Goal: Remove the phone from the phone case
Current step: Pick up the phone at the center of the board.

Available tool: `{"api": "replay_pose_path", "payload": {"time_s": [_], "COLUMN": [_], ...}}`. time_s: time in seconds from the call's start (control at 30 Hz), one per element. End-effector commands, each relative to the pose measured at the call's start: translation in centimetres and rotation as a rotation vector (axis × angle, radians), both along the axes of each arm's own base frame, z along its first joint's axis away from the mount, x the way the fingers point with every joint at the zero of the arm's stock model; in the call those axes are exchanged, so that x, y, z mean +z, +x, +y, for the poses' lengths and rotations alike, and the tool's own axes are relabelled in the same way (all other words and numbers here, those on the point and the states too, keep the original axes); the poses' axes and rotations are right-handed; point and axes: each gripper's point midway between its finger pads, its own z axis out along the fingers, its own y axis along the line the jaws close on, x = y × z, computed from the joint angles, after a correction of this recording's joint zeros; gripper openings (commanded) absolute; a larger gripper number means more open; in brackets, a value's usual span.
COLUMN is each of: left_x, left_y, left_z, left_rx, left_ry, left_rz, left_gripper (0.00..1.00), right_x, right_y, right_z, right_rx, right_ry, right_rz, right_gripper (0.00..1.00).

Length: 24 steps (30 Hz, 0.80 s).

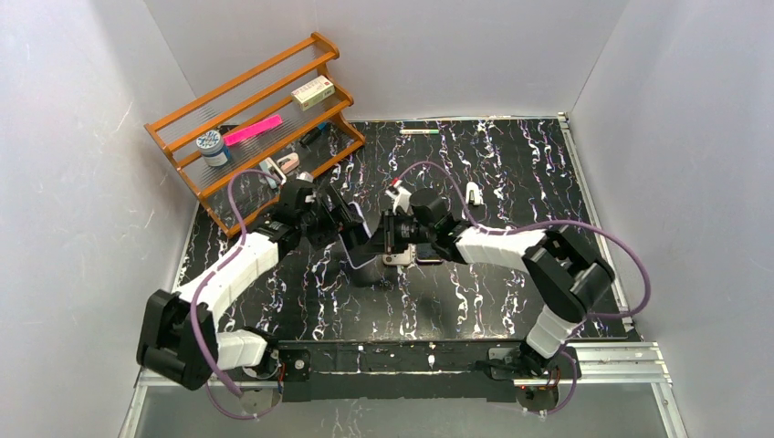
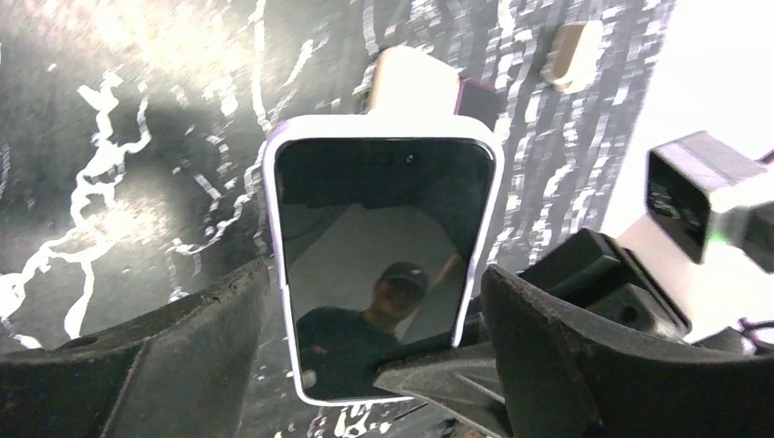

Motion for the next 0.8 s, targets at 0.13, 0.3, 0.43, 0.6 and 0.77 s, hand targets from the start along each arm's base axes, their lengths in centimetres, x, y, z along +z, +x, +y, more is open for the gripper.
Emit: {"api": "replay_pose_path", "payload": {"time_s": [0.13, 0.3, 0.43, 0.6, 0.77], "left_x": [7.1, 10.5, 13.0, 15.3, 17.5], "left_y": [1.7, 1.9, 2.0, 2.6, 2.8], "left_z": [-0.7, -2.2, -3.4, -5.8, -7.7], "left_rx": [-0.025, -0.073, -0.124, -0.199, -0.278], "left_ry": [-0.097, -0.214, -0.307, -0.45, -0.559], "left_rz": [-0.286, -0.41, -0.502, -0.528, -0.562], "left_gripper": [0.88, 0.92, 0.92, 0.93, 0.93], "right_x": [8.4, 12.4, 15.1, 18.0, 19.9], "right_y": [2.8, 3.5, 3.5, 2.9, 2.3], "right_z": [-3.9, -7.0, -9.0, -10.9, -11.3], "right_rx": [-0.124, -0.166, -0.143, -0.08, 0.005], "right_ry": [0.168, 0.283, 0.361, 0.435, 0.458], "right_rz": [-0.108, -0.144, -0.165, -0.205, -0.233], "right_gripper": [0.01, 0.01, 0.01, 0.01, 0.01]}}
